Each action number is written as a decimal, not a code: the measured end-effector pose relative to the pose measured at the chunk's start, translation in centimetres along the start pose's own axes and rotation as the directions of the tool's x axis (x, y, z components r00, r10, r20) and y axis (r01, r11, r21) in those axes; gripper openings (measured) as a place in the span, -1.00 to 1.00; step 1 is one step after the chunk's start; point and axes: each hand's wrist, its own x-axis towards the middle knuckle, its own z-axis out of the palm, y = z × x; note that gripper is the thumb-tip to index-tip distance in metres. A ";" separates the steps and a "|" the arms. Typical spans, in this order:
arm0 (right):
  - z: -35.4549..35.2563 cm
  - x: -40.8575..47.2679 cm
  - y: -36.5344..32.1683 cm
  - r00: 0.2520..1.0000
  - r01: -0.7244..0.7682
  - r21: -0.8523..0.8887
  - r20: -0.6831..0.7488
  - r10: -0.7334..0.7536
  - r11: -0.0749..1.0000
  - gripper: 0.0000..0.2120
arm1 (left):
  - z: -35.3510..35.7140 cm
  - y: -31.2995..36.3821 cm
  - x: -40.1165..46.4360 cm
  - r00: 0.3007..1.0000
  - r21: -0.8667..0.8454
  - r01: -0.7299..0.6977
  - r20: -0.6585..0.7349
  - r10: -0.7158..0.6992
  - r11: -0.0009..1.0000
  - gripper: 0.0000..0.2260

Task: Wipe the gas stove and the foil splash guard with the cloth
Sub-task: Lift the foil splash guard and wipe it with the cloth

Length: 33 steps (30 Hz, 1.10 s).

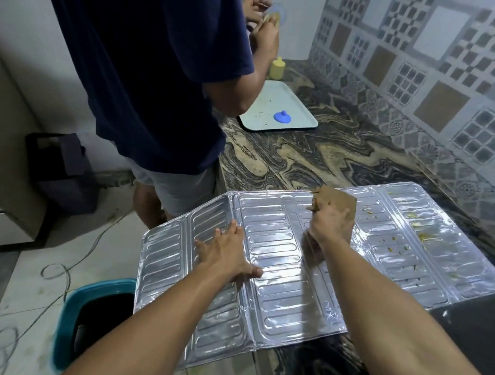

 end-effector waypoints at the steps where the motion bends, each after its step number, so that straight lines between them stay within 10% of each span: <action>1: -0.1 -0.7 -0.3 1.000 0.018 -0.001 0.004 -0.018 1.000 -0.60 | 0.1 -0.1 0.1 1.000 0.006 -0.005 -0.009 0.005 1.000 0.03; 7: 1.8 -10.0 -1.4 0.937 0.343 0.016 0.061 -0.344 0.939 -0.53 | 0.2 0.0 0.5 1.000 0.025 -0.001 -0.030 0.002 1.000 0.04; 16: -0.3 -8.3 2.6 0.990 -0.135 0.030 -0.025 0.135 0.990 -0.44 | 0.2 -0.1 0.4 1.000 0.051 -0.005 -0.025 0.006 0.999 0.06; 26: 1.4 -11.9 -0.3 0.998 0.028 0.059 0.053 -0.032 0.998 -0.30 | -0.2 0.5 0.8 0.980 0.206 -0.181 -0.049 0.195 0.962 0.08; 33: 1.9 -13.6 -1.1 0.975 0.173 0.077 0.125 -0.182 0.982 -0.60 | -1.1 -0.4 1.9 0.977 0.285 -0.202 0.123 0.173 0.937 0.27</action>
